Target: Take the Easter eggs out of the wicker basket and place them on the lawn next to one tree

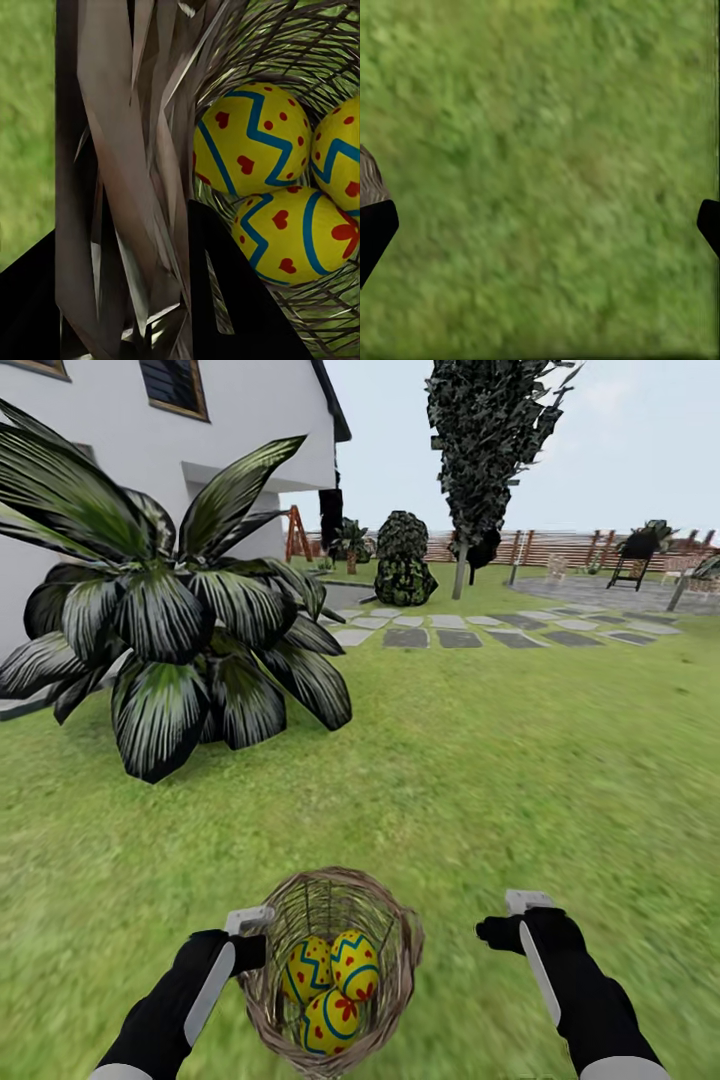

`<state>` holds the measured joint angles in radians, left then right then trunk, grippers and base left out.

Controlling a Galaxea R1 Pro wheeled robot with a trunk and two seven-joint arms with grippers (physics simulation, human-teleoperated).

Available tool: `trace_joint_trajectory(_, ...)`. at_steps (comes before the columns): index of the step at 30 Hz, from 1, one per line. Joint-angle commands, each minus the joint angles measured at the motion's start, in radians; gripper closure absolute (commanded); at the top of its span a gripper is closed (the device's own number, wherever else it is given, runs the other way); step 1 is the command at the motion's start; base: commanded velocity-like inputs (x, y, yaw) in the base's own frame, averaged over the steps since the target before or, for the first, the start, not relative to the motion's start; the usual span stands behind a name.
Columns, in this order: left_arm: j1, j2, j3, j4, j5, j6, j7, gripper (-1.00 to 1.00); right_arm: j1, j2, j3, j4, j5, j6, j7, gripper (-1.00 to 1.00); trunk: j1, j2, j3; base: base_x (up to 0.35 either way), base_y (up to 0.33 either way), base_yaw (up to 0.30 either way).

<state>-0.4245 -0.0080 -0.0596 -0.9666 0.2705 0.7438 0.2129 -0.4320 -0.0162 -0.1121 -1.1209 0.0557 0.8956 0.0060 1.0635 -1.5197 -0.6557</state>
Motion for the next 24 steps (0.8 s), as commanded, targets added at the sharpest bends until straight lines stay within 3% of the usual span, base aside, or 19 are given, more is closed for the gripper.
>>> trace_joint_trajectory(1,0.0,0.0,-0.002,0.0,0.018,0.002,0.009,1.0,-0.001,0.0,0.0,-0.002,0.006,0.005,0.002,-1.0,-0.004,0.007,0.003,0.0,0.0,-0.285)
trace_joint_trajectory(13,0.0,0.001,-0.002,-0.002,0.018,0.001,0.008,1.0,-0.001,-0.005,-0.003,-0.002,0.006,0.005,0.002,-1.0,-0.05,0.091,0.048,0.0,0.0,-0.283)
trace_joint_trajectory(24,0.0,0.002,-0.003,-0.003,0.019,-0.001,0.008,1.0,-0.001,-0.005,-0.003,-0.002,0.006,0.005,0.017,-1.0,-0.05,0.091,0.058,0.0,0.0,-0.269)
